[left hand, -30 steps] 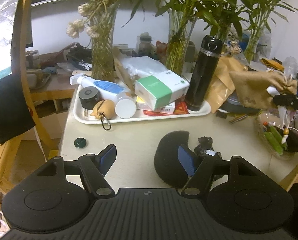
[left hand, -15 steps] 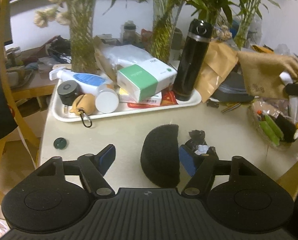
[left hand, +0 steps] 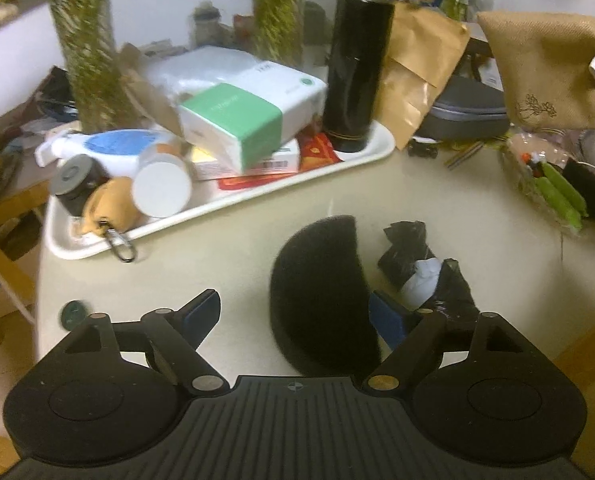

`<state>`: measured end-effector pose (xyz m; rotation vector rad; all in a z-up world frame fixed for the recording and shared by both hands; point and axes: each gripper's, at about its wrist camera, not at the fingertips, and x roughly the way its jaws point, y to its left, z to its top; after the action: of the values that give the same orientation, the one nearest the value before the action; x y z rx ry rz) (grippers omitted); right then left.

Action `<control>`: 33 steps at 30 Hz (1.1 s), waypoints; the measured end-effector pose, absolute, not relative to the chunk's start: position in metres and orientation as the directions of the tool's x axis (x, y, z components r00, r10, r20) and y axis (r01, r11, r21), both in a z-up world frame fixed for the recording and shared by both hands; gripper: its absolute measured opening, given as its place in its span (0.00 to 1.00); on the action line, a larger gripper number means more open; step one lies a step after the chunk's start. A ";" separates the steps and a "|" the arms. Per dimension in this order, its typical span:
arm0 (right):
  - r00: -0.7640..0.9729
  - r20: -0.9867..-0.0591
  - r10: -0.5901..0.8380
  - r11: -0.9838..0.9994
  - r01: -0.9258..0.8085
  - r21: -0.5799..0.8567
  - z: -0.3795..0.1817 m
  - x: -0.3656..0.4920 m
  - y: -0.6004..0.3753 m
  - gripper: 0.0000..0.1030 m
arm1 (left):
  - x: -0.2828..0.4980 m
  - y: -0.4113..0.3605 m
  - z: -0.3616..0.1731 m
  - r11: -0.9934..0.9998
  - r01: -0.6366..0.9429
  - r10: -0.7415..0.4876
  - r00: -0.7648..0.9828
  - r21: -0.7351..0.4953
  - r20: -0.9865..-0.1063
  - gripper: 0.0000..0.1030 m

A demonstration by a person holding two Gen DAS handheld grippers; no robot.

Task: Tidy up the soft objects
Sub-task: 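Close the left tool on the black foam pad while the right holds the burlap bag, then lift the foam pad with the left tool and carry both items over the cardboard box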

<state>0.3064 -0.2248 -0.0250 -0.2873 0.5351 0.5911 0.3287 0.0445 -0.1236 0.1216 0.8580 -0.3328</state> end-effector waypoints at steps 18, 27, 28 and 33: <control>0.688 -0.584 0.430 0.793 -0.597 -0.119 -0.030 0.316 -0.222 0.14 | 0.349 0.024 -0.160 0.922 0.382 -0.179 0.544 0.053 -0.820 0.60; 0.689 -0.588 0.423 0.799 -0.589 -0.116 -0.031 0.317 -0.224 0.14 | 0.345 0.032 -0.143 0.934 0.358 -0.221 0.577 0.000 -0.786 0.59; 0.689 -0.589 0.421 0.800 -0.589 -0.117 -0.031 0.316 -0.224 0.14 | 0.344 0.033 -0.139 0.936 0.352 -0.222 0.586 -0.002 -0.780 0.59; 0.688 -0.597 0.412 0.804 -0.582 -0.117 -0.032 0.318 -0.224 0.14 | 0.338 0.044 -0.121 0.954 0.298 -0.209 0.621 -0.018 -0.756 0.59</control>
<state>0.3178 -0.2237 -0.0323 -0.3104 0.5863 0.5661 0.3380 0.0437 -0.1211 0.1125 0.8527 -0.2921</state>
